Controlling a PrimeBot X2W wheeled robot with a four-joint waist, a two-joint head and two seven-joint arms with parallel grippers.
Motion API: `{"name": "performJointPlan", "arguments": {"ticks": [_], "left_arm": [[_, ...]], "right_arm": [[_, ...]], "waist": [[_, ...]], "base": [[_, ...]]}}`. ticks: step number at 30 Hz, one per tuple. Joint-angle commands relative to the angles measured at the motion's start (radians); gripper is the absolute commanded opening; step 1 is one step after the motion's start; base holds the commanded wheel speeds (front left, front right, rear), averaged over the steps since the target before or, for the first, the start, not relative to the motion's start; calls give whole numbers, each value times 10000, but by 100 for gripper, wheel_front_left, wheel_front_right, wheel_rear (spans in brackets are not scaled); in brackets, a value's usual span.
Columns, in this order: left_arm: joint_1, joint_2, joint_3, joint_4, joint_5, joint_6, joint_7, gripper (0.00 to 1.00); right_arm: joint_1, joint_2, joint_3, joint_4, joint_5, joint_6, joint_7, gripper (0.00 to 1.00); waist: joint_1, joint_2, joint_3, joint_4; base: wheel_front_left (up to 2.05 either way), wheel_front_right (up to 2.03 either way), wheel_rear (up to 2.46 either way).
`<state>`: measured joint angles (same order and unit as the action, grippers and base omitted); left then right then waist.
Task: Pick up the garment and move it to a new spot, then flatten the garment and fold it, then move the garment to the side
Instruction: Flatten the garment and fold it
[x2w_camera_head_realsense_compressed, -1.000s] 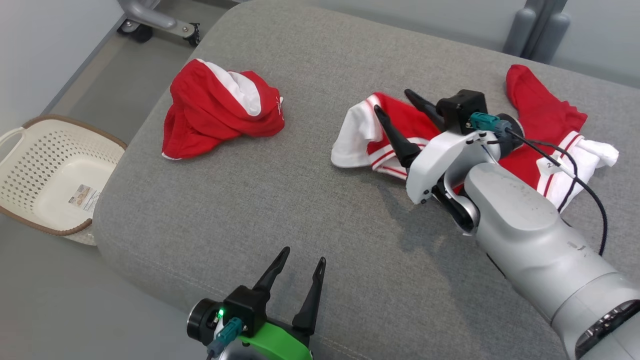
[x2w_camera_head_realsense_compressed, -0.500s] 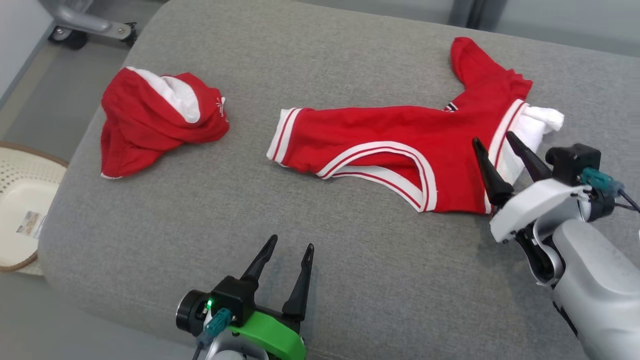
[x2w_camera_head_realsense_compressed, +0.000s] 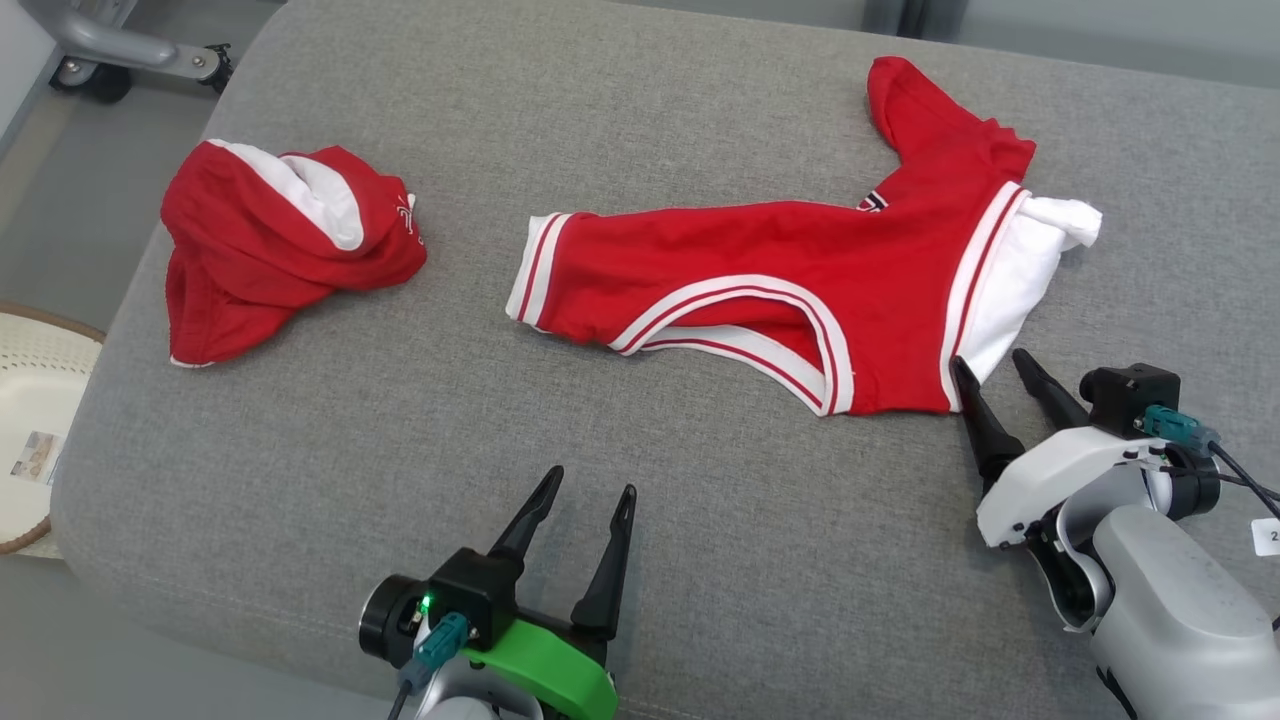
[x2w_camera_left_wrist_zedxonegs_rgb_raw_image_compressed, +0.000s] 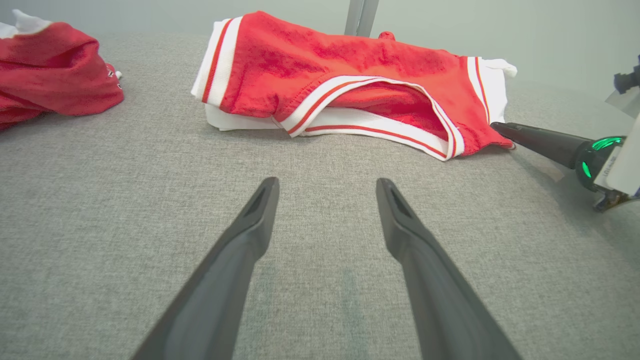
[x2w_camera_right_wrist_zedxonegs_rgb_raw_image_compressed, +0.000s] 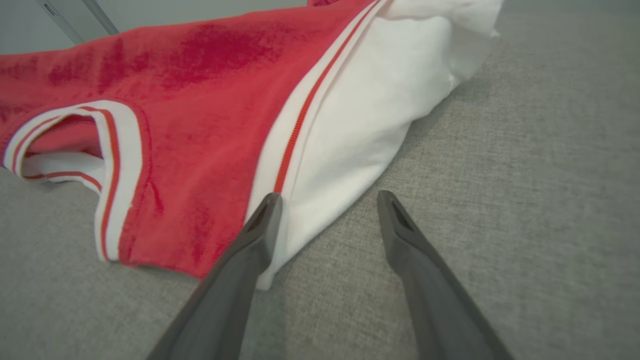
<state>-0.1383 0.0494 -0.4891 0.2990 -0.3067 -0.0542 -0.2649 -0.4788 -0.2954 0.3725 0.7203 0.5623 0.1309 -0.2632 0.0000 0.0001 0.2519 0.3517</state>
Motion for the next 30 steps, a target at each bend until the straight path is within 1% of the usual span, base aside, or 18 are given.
{"name": "performJointPlan", "arguments": {"ticks": [1,2,3,4,6,9,13,15,21,22,26,30], "left_arm": [[-33,22,21,21,20,-21,7,100],[-33,22,31,16,7,7,7,100],[-32,22,42,11,-3,11,7,100],[-26,22,48,15,3,5,7,100],[-21,22,54,33,18,-19,7,100],[34,22,130,67,63,-62,7,100],[168,22,262,125,201,-153,7,100],[251,22,332,178,271,-194,7,100],[535,24,601,347,456,-368,7,100],[535,24,601,347,456,-368,7,100],[761,25,775,445,491,-462,7,100],[986,24,891,509,506,-524,7,100]], "right_arm": [[-17,21,87,90,83,-3,-20,75],[-55,45,184,121,133,-3,-9,59],[-74,62,303,177,192,-3,-8,35],[-93,67,414,237,240,-2,-2,0],[-159,71,680,311,376,-2,0,0],[-263,54,917,27,506,0,-2,0],[-37,95,1138,-778,631,0,-14,0],[124,121,1081,-1350,648,-2,-15,0],[747,303,221,-3088,223,-2,-18,0],[747,303,221,-3088,223,-2,-18,0],[1120,378,-456,-3998,-48,-2,-25,0],[1433,133,-1264,-4237,-302,-3,-25,0]], "waist": [[0,-1,59,105],[0,-1,70,128],[0,-1,74,149],[0,-1,71,160],[0,-1,54,163],[0,-1,-56,69],[0,-1,-360,-196],[0,-1,-562,-385],[0,-1,-1313,-1042],[0,-1,-1313,-1042],[0,-1,-1801,-1443],[0,-1,-2098,-1769]], "base": [[0,0,0],[0,0,0],[0,0,0],[0,0,0],[0,0,0],[0,0,0],[0,0,0],[0,0,0],[0,0,0],[0,0,0],[0,0,0],[0,0,0]]}}
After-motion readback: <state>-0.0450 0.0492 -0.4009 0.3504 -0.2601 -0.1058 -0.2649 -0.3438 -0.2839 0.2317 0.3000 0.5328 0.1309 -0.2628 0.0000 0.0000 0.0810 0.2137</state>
